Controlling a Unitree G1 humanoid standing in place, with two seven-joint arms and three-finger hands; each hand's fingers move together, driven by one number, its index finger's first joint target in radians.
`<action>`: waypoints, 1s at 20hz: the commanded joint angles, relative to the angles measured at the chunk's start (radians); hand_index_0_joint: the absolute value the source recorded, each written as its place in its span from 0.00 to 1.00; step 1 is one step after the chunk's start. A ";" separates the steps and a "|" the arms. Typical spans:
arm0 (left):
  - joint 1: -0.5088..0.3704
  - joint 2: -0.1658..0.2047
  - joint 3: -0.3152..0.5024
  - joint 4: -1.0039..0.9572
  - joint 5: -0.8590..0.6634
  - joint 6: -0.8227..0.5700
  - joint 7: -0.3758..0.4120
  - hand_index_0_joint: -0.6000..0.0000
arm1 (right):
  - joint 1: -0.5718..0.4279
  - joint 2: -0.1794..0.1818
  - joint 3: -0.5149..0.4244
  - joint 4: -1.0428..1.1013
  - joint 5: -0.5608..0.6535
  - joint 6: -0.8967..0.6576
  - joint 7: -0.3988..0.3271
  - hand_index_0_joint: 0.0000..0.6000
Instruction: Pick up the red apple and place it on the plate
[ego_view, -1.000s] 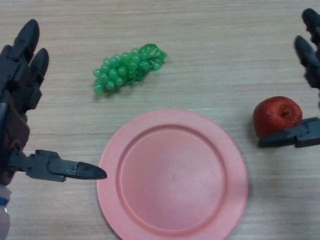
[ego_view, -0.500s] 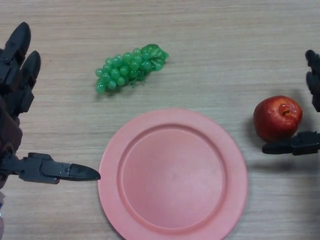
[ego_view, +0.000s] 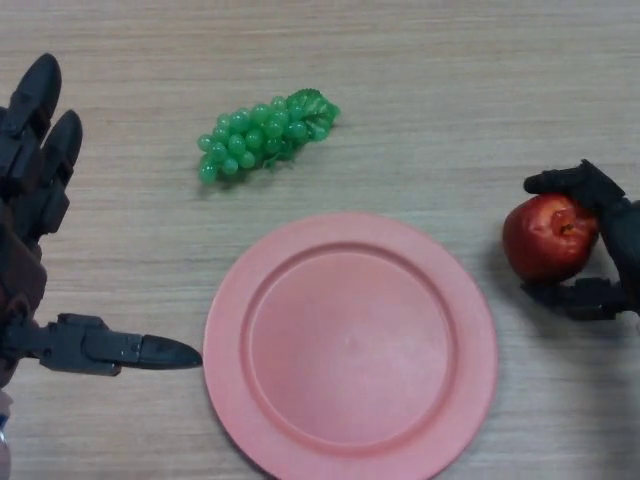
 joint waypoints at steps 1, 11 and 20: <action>-0.008 0.018 0.032 -0.047 -0.008 -0.174 -0.012 1.00 | 0.010 0.007 -0.052 -0.285 0.144 0.025 0.067 1.00; -0.020 0.023 0.033 -0.042 -0.027 -0.180 -0.019 1.00 | 0.200 0.164 0.307 -0.765 0.111 0.326 0.093 1.00; -0.025 0.021 -0.003 -0.045 -0.050 -0.158 -0.003 1.00 | 0.132 0.166 0.493 -0.496 -0.018 0.253 -0.107 1.00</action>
